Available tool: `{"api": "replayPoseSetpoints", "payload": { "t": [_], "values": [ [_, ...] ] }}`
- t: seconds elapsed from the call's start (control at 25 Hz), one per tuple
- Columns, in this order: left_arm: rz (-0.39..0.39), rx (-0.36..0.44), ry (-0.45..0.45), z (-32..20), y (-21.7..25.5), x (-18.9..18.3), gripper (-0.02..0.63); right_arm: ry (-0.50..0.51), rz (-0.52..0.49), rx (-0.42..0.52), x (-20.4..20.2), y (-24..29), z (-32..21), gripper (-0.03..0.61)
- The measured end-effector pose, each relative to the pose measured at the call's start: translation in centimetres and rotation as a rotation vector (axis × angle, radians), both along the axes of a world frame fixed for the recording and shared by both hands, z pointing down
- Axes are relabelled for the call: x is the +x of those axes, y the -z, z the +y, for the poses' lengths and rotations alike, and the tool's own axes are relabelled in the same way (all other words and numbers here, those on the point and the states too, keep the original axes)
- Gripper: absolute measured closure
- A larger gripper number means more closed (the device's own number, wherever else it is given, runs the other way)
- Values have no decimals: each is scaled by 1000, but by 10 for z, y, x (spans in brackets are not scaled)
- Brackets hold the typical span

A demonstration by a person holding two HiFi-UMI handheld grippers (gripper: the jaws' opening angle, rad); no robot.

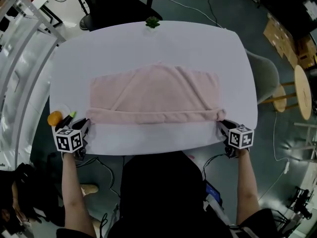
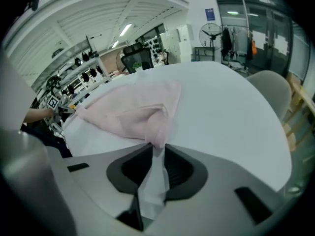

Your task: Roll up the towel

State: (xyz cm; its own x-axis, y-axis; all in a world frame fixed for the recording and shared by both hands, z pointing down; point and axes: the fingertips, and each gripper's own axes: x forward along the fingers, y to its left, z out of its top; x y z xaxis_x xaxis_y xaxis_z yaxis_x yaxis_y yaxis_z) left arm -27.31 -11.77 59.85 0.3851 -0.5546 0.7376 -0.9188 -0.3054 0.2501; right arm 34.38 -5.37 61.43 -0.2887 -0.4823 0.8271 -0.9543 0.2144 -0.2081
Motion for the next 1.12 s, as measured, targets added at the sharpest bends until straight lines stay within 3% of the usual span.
{"api": "replayPoseSetpoints", "payload": {
  "t": [0.08, 0.2, 0.44, 0.72, 0.8, 0.92, 1.04, 1.08, 1.12],
  "values": [
    [0, 0, -18, -1, 3, 0, 565, 62, 49, -3, -2, -3, -3, 538],
    [-11, 0, -62, -1, 9, -1, 569, 175, 88, -9, -3, 5, -5, 549],
    [-36, -9, -175, 1, 24, -5, 569, 539, 284, -40, 15, 46, -8, 554],
    [-75, -108, -319, 20, 23, -7, 569, 842, 403, -192, 38, 46, 16, 555],
    [-90, -161, -342, 30, 10, -6, 569, 854, 408, -230, 42, 29, 25, 556],
    [-141, -229, -340, 43, -16, -4, 569, 794, 412, -268, 43, 3, 36, 555],
    [-193, -242, -318, 44, -25, -6, 544, 732, 446, -263, 46, -10, 36, 538],
    [-203, -242, -314, 44, -23, -8, 496, 717, 457, -262, 49, -10, 36, 527],
    [-214, -242, -318, 44, -20, -11, 405, 706, 467, -261, 52, -8, 35, 462]
  ]
}}
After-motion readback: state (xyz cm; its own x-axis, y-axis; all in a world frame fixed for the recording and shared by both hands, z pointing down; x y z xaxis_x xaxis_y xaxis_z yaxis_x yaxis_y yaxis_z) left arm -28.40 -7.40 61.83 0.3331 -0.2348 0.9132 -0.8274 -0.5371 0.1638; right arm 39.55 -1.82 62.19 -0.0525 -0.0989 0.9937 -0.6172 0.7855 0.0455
